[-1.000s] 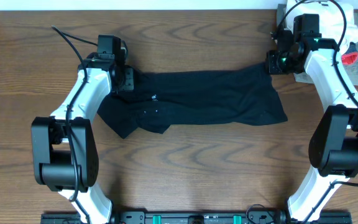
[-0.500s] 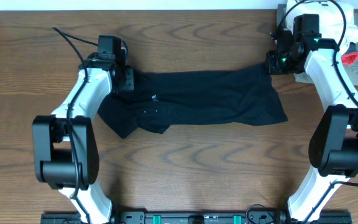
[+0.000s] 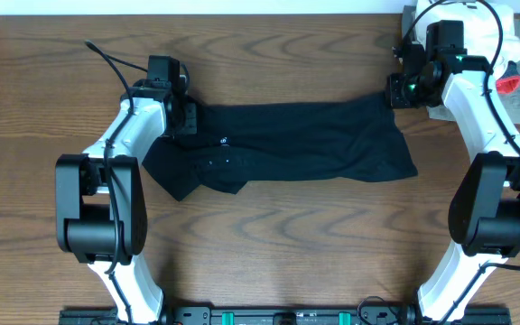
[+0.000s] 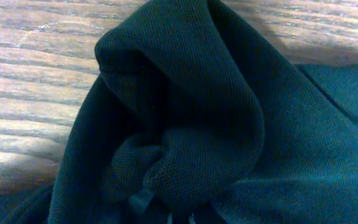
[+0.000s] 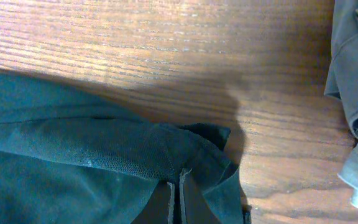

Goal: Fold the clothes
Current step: 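Lift the black T-shirt with both grippers and raise it upward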

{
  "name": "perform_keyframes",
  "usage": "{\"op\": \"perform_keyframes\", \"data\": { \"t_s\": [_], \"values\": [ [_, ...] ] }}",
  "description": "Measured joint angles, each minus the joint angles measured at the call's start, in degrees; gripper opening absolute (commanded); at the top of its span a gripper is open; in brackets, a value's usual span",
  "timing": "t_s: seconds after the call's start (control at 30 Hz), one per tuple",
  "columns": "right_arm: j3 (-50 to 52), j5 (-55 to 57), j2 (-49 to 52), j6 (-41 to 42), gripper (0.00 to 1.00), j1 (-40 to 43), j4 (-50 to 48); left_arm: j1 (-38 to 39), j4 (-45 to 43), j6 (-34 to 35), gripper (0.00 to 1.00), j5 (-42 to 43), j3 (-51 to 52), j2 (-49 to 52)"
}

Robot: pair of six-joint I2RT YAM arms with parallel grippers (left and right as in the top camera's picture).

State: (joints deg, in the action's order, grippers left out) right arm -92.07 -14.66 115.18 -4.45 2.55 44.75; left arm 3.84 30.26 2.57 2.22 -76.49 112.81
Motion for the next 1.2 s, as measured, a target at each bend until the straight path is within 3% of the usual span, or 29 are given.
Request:
{"op": "perform_keyframes", "data": {
  "t_s": [0.27,0.5,0.83,1.2],
  "values": [
    [-1.6,-2.4,0.0,-1.5,0.01,0.0,2.3,0.0,7.0,0.0,0.06,-0.9,-5.5,-7.0],
    [-11.5,-3.9,-0.2,-2.6,0.01,0.0,10.7,0.0,9.0,0.2,0.06,-1.5,-7.2,-20.4],
    [-25.9,-4.0,-3.9,-4.1,0.01,0.0,20.1,-0.6,4.5,0.7,0.06,-8.0,-8.2,-32.6],
    [-39.7,-3.1,-9.8,-5.5,0.01,0.0,27.5,-3.2,0.4,2.0,0.06,-9.7,-17.2,-39.4]
  ]
}}
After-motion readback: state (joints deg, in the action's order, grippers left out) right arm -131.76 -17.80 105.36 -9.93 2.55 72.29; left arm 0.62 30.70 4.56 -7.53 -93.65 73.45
